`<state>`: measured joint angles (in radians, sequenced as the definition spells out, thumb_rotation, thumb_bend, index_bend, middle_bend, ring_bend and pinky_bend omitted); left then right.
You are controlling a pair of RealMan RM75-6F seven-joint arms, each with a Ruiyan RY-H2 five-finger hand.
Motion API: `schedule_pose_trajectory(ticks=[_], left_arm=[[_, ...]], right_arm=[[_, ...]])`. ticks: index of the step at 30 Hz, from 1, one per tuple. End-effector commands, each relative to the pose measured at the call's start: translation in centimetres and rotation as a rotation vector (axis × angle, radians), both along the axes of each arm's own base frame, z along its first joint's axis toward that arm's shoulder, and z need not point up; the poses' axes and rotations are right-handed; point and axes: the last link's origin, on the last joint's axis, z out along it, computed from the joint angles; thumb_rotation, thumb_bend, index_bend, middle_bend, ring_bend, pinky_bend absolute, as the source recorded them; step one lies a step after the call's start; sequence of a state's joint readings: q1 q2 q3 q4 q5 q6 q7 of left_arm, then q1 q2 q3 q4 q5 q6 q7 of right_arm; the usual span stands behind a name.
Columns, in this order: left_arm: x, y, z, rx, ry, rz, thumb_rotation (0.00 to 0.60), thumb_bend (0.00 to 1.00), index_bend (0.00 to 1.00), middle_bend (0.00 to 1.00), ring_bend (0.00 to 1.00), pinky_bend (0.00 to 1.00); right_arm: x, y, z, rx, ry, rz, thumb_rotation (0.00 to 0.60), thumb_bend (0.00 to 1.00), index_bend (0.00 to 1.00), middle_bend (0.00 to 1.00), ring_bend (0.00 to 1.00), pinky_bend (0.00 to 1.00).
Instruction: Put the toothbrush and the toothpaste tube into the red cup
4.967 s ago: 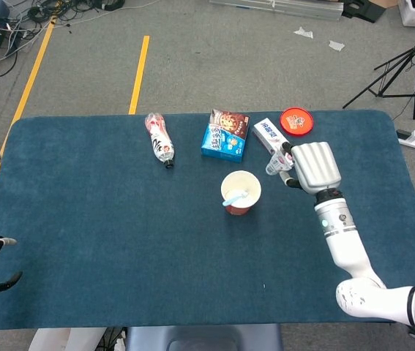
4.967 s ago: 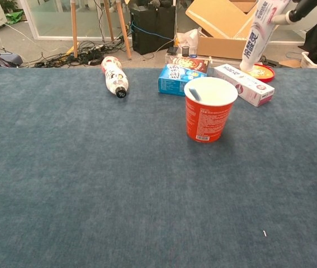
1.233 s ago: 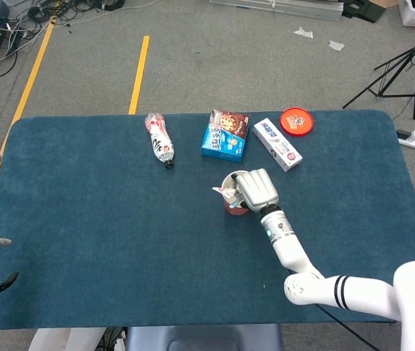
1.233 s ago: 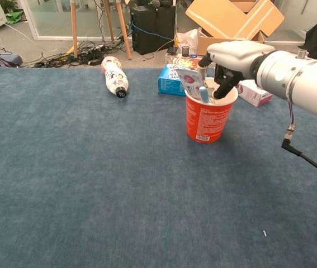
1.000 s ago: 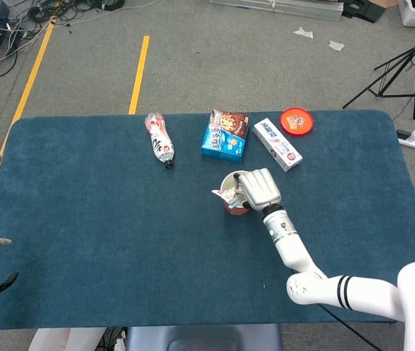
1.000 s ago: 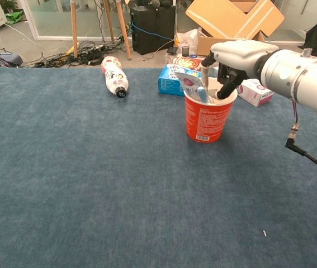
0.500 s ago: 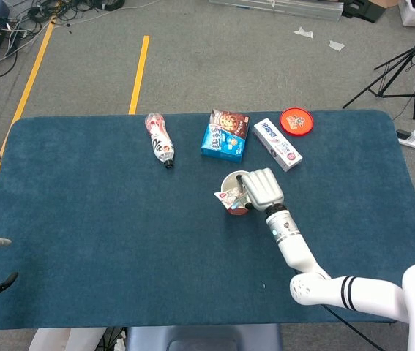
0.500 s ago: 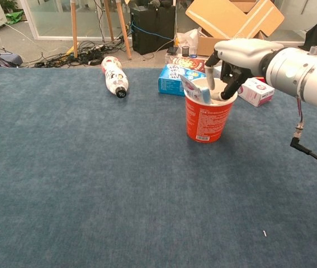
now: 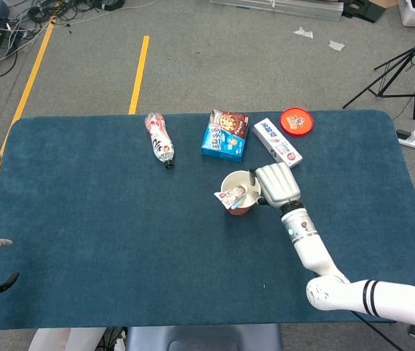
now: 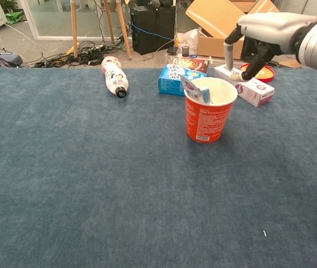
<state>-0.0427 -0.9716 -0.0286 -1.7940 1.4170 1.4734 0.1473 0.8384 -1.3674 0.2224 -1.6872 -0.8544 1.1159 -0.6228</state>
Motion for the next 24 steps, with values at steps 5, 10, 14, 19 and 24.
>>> schedule_pose_trajectory(ticks=[5, 10, 14, 19, 24], left_arm=[[-0.1, 0.2, -0.4, -0.01, 0.011, 0.003, 0.6, 0.17, 0.32, 0.32, 0.21, 0.28], [-0.1, 0.3, -0.8, -0.016, 0.021, 0.001, 0.6, 0.17, 0.32, 0.32, 0.21, 0.28], [-0.2, 0.5, -1.2, -0.025, 0.028, 0.0, 0.6, 0.17, 0.32, 0.32, 0.21, 0.28], [-0.3, 0.9, -1.6, -0.035, 0.033, 0.001, 0.6, 0.17, 0.32, 0.32, 0.21, 0.28], [-0.3, 1.1, -1.9, -0.038, 0.031, -0.009, 0.6, 0.17, 0.32, 0.32, 0.21, 0.28]], right_arm=[[-2.0, 2.2, 4.2, -0.08, 0.103, 0.03, 0.6, 0.19, 0.53, 1.0, 1.0, 1.0], [-4.2, 4.1, 6.9, -0.119, 0.232, 0.004, 0.6, 0.18, 0.47, 1.0, 0.96, 1.0], [-7.0, 6.6, 8.9, -0.118, 0.336, -0.082, 0.6, 0.16, 0.37, 0.96, 0.83, 1.0], [-10.1, 9.8, 10.6, -0.078, 0.406, -0.209, 0.6, 0.14, 0.22, 0.66, 0.56, 0.87], [-12.9, 12.7, 11.4, -0.038, 0.429, -0.288, 0.6, 0.14, 0.13, 0.39, 0.3, 0.61]])
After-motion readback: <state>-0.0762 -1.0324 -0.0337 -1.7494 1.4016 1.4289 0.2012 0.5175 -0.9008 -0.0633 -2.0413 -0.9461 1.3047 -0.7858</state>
